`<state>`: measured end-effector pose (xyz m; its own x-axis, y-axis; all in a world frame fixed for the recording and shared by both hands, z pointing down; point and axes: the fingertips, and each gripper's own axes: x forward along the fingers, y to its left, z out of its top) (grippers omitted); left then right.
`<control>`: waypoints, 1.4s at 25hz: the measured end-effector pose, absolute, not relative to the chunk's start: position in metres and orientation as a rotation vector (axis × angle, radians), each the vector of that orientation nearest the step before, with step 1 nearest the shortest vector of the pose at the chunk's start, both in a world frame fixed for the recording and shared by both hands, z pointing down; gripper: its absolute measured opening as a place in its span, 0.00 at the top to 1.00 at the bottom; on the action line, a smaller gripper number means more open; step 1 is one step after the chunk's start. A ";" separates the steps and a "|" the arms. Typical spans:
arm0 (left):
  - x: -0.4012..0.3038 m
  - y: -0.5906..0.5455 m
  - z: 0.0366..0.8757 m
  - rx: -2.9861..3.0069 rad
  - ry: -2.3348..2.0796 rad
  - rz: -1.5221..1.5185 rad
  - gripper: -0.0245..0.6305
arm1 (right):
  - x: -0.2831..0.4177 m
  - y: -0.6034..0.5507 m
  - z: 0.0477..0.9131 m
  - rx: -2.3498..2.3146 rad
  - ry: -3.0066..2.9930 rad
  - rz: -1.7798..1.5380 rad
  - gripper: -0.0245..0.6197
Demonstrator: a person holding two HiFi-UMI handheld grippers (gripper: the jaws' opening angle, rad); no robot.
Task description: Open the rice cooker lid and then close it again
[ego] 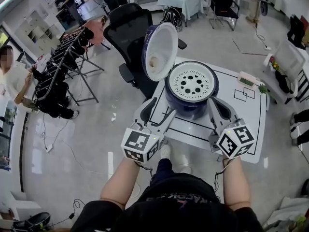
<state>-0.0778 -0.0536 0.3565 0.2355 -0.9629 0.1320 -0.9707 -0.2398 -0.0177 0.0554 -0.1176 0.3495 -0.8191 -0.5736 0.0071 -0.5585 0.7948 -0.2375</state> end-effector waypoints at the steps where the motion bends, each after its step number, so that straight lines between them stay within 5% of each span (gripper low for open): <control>1: -0.076 -0.053 0.356 2.417 -1.893 0.177 0.52 | 0.057 -0.116 0.350 -0.921 2.912 -0.356 0.96; 16: -0.094 -0.053 0.348 2.397 -1.956 0.185 0.52 | 0.054 -0.120 0.349 -0.924 2.915 -0.345 0.96; 35: -0.250 -0.127 0.307 2.292 -2.181 0.153 0.55 | -0.025 -0.177 0.334 -0.985 2.928 -0.314 0.96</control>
